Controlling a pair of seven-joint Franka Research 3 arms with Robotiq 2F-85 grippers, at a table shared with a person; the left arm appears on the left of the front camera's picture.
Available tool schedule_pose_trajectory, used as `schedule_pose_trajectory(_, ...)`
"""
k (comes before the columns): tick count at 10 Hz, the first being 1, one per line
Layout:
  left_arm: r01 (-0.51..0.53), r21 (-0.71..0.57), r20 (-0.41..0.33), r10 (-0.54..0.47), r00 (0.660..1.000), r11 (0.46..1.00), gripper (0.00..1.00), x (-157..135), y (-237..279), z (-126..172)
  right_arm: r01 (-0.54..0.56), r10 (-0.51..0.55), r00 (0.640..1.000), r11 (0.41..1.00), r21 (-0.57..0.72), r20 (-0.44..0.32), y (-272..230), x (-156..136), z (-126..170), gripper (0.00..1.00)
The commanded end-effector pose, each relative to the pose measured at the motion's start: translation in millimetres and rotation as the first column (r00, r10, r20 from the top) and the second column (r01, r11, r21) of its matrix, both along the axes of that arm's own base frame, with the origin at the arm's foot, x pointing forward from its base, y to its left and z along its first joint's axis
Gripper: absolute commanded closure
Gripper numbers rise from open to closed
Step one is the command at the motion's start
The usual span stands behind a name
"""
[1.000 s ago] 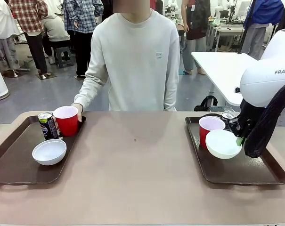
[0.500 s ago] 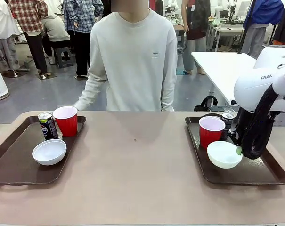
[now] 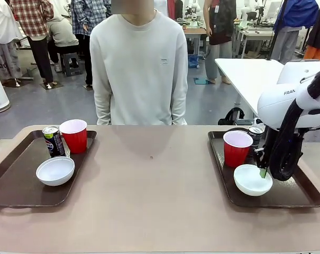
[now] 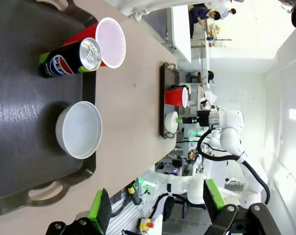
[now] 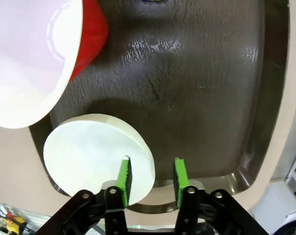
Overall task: Prepare tableware on both trays.
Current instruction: Pick up a Picnic Bowl from the table and place it on a Handle tray.
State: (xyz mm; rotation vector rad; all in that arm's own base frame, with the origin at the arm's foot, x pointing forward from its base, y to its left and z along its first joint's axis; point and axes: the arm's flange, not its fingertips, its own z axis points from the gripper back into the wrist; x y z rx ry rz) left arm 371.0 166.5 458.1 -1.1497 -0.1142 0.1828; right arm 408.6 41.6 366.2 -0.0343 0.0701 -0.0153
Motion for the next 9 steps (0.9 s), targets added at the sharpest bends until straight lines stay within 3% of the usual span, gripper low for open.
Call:
schedule_pose_trajectory(1, 0.003, -0.006, 0.007, -0.003, 1.000, 1.000, 0.00, -0.9, 1.1, 1.5, -0.024, 0.024, 0.999, 1.000, -0.019, 0.047, 1.8, -14.5, 23.3, 0.00)
schedule_pose_trajectory(2, 0.003, -0.006, 0.007, -0.003, 1.000, 1.000, 0.00, -0.9, 1.1, 1.5, -0.041, 0.042, 0.997, 0.999, -0.016, 0.070, 4.1, -22.4, 35.9, 0.43)
schedule_pose_trajectory(3, 0.003, -0.006, 0.007, -0.003, 1.000, 1.000, 0.00, -0.9, 1.1, 1.5, -0.063, 0.062, 0.994, 0.998, 0.006, 0.088, 5.4, -31.4, 51.2, 0.33)
schedule_pose_trajectory(5, 0.003, -0.006, 0.007, -0.003, 1.000, 1.000, 0.00, -0.9, 1.1, 1.5, -0.114, 0.086, 0.986, 0.973, 0.199, 0.144, 0.0, -45.0, 89.3, 0.14)
schedule_pose_trajectory(6, 0.003, -0.006, 0.007, -0.003, 1.000, 1.000, 0.00, -0.9, 1.1, 1.5, -0.125, 0.072, 0.984, 0.930, 0.345, 0.162, -9.5, -54.7, 111.7, 0.14)
schedule_pose_trajectory(7, 0.003, -0.006, 0.007, -0.003, 1.000, 1.000, 0.00, -0.9, 1.1, 1.5, -0.096, 0.015, 0.986, 0.866, 0.491, 0.168, -24.8, -65.3, 132.6, 0.14)
schedule_pose_trajectory(9, 0.003, -0.006, 0.007, -0.003, 1.000, 1.000, 0.00, -0.9, 1.1, 1.5, 0.059, -0.234, 0.966, 0.610, 0.790, 0.108, -64.3, -58.0, 145.4, 0.14)
